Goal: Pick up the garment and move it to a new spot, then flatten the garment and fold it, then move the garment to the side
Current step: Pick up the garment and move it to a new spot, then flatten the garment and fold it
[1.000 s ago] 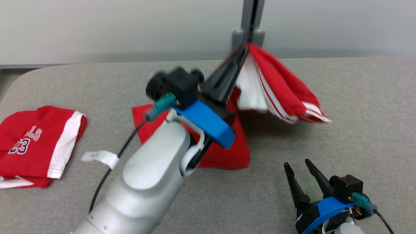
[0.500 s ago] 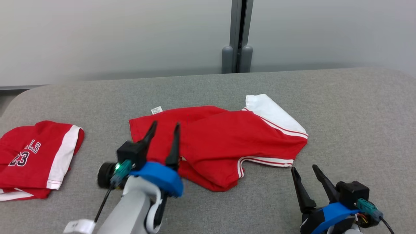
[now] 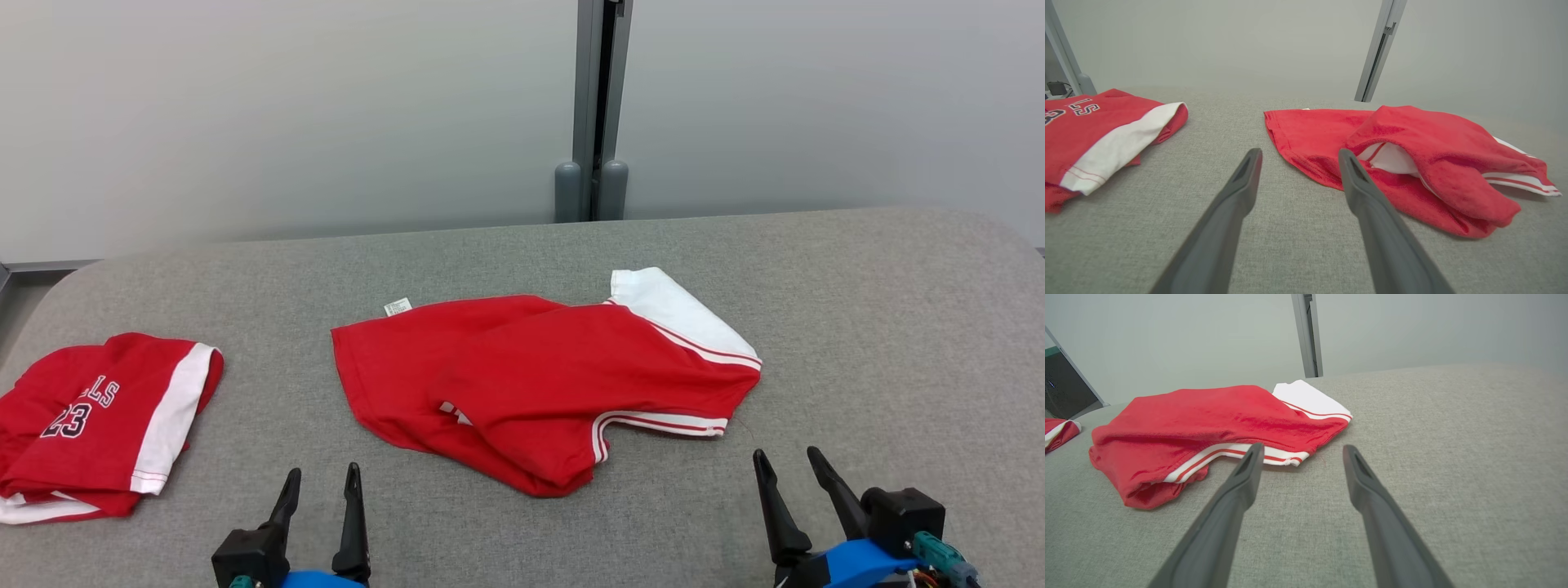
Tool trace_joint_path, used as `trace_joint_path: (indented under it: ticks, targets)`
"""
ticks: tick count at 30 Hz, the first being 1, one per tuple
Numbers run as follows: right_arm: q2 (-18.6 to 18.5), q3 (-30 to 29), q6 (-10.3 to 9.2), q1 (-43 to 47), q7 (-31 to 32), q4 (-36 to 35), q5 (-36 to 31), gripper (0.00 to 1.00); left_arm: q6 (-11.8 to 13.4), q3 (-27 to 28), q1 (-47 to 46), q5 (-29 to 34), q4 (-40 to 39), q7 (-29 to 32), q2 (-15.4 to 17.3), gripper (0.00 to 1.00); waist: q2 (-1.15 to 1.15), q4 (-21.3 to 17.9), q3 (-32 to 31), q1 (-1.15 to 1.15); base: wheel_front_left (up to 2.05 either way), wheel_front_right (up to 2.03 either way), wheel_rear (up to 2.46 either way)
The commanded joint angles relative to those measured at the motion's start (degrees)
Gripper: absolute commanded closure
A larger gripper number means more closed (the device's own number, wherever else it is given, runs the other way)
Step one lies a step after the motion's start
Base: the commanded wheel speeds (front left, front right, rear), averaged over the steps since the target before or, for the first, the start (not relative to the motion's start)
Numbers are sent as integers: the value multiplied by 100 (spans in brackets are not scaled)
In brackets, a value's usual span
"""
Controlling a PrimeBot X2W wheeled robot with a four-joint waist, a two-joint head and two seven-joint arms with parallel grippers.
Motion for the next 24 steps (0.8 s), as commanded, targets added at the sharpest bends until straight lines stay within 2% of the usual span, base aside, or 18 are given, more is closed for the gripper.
trace_joint_path:
  ticks: [1,9,18,24]
  targets:
    - [19,-37,0,107,1,-3,-23,0,-53,96,95,101,-61,-17,-26,0,0,2,-28,1,0,0,0]
    - [49,-93,0,244,1,31,-74,0,-190,342,424,353,-137,-17,-145,0,0,15,-130,1,0,0,0]
    - [67,33,0,171,1,58,-45,0,-205,64,329,143,-82,-17,-152,0,0,74,-27,1,0,0,0]
    - [-34,139,0,-45,2,202,70,0,-188,-202,219,62,-46,-17,-148,0,0,248,139,1,0,0,0]
